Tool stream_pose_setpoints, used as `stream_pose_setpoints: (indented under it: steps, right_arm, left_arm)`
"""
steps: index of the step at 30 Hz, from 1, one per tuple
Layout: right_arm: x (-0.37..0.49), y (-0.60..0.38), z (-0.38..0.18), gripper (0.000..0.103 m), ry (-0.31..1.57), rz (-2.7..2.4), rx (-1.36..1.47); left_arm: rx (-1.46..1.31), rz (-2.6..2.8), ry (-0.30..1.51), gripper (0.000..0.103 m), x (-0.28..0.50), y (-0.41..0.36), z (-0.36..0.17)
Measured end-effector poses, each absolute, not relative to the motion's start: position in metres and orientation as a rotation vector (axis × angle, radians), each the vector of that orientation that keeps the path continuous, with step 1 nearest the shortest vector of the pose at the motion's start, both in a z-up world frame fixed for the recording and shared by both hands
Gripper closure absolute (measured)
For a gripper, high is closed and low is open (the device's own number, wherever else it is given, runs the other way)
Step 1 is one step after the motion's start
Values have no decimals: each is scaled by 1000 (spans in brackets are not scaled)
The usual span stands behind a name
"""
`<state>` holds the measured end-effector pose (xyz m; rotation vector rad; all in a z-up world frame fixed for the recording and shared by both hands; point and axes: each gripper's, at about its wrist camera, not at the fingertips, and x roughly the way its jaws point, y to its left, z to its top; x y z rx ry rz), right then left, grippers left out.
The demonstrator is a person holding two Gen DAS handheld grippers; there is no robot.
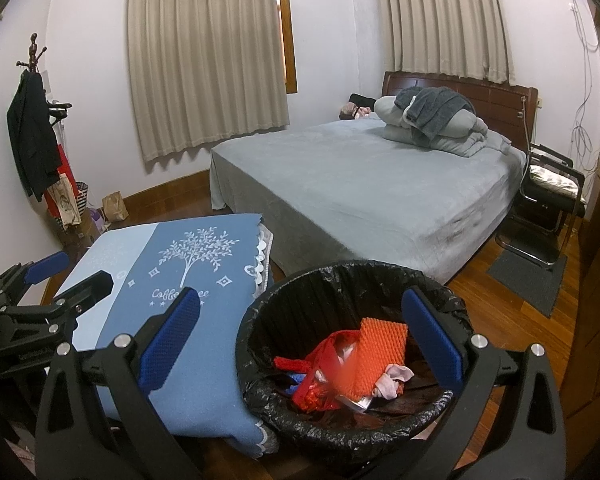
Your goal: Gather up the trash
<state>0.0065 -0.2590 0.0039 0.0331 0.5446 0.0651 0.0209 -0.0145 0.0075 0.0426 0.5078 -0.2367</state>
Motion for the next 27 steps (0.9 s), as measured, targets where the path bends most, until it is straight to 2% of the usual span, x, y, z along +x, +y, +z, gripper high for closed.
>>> stream_pose_setpoints:
  steps: [27]
  right_arm:
    - [3, -257, -4, 5, 556, 63, 41]
  left_arm:
    - [44, -239, 517, 6, 19, -15, 2]
